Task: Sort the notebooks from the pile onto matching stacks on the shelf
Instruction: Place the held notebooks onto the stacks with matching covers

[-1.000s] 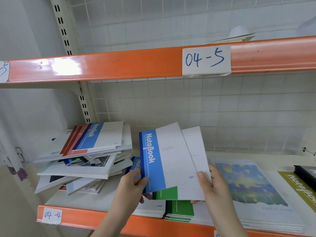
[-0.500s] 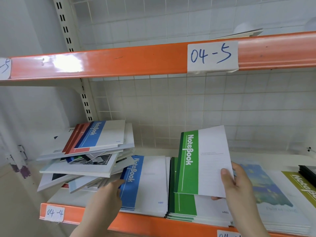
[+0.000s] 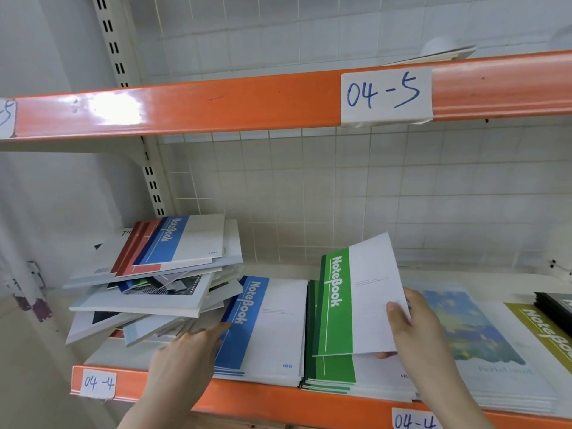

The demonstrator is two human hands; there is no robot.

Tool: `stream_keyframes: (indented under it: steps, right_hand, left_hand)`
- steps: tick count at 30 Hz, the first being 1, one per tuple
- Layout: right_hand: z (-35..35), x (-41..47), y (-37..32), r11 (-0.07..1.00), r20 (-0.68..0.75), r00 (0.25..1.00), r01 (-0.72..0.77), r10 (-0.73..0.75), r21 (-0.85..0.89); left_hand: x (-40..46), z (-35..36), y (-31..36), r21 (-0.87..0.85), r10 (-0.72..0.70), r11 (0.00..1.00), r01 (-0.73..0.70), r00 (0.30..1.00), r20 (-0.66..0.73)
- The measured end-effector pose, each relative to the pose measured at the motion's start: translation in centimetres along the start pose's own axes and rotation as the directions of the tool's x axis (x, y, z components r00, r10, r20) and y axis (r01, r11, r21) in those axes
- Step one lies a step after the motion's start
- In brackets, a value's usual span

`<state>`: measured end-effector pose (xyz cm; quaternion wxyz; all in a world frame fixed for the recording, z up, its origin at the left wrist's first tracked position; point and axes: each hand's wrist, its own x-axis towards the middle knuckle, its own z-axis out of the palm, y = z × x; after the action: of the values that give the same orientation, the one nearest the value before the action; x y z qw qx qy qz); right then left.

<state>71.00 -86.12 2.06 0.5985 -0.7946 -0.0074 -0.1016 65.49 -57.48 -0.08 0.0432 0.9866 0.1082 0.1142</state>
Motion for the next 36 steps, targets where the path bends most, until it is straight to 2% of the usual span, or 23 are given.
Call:
stream_keyframes:
  steps: [3,6,7,9,10,11,12,14,16,18,22,26,29,33,36]
  right_hand:
    - [-0.2,0.3,0.0,0.979,0.074,0.997,0.04,-0.026,-0.201]
    - [-0.4,0.2,0.1,0.902,0.148,0.989,0.067,-0.004,-0.426]
    - [-0.4,0.1,0.1,0.85,0.158,0.987,0.084,0.0,-0.52]
    - [-0.2,-0.3,-0.2,0.665,0.145,0.989,0.125,-0.026,-0.736]
    - [-0.1,-0.6,-0.6,0.574,0.141,0.989,0.146,-0.053,-0.806]
    - [0.1,-0.8,-1.0,0.529,0.144,0.986,0.168,-0.086,-0.832]
    - [0.3,-1.1,-1.2,0.529,0.17,0.978,0.209,-0.123,-0.823]
    - [1.2,-1.7,-1.3,0.585,0.333,0.927,0.368,-0.171,-0.723]
    - [2.4,-2.3,-1.0,0.615,0.546,0.828,0.496,-0.123,-0.613]
    - [3.3,-2.8,-0.2,0.589,0.646,0.762,0.547,-0.055,-0.595]
    - [4.0,-3.0,1.1,0.527,0.572,0.821,0.485,0.002,-0.698]
    - [3.9,-2.9,0.9,0.535,0.565,0.825,0.467,0.022,-0.704]
    - [3.7,-2.7,0.1,0.549,0.6,0.8,0.495,0.014,-0.673]
    - [4.3,-2.4,-0.2,0.57,0.704,0.71,0.586,-0.018,-0.576]
    - [4.7,-2.1,0.2,0.575,0.716,0.695,0.613,-0.066,-0.542]
  left_hand:
    - [-0.2,0.3,-0.1,0.006,0.037,0.999,-0.036,0.999,-0.028]
    - [0.1,0.4,-0.4,0.031,0.038,0.999,-0.038,0.999,-0.004]
    - [0.0,0.5,-0.4,0.035,0.032,0.999,-0.032,0.999,-0.002]
    - [-0.2,0.8,-0.4,0.046,0.029,0.999,-0.027,0.998,-0.06]
    - [-0.2,0.8,-0.3,0.034,0.024,0.999,-0.021,0.994,-0.111]
    - [-0.2,0.7,-0.2,0.011,0.021,1.0,-0.019,0.989,-0.147]
    - [-0.1,0.6,0.0,-0.005,0.023,1.0,-0.024,0.991,-0.135]
    - [0.2,0.6,0.4,0.01,0.092,0.996,-0.091,0.98,-0.175]
    - [0.2,0.2,1.7,-0.01,0.184,0.982,-0.19,0.962,-0.202]
    - [0.0,-0.3,3.5,-0.132,0.202,0.964,-0.23,0.959,-0.198]
    - [0.9,0.4,6.3,-0.218,0.226,0.946,-0.239,0.971,-0.081]
    - [3.5,0.9,8.0,-0.259,0.257,0.934,-0.247,0.967,0.003]
    - [6.4,1.5,8.8,-0.279,0.258,0.93,-0.237,0.965,0.041]
    - [10.8,2.9,9.6,-0.312,0.239,0.928,-0.206,0.968,0.072]
    - [12.9,4.8,9.8,-0.274,0.214,0.943,-0.189,0.975,0.065]
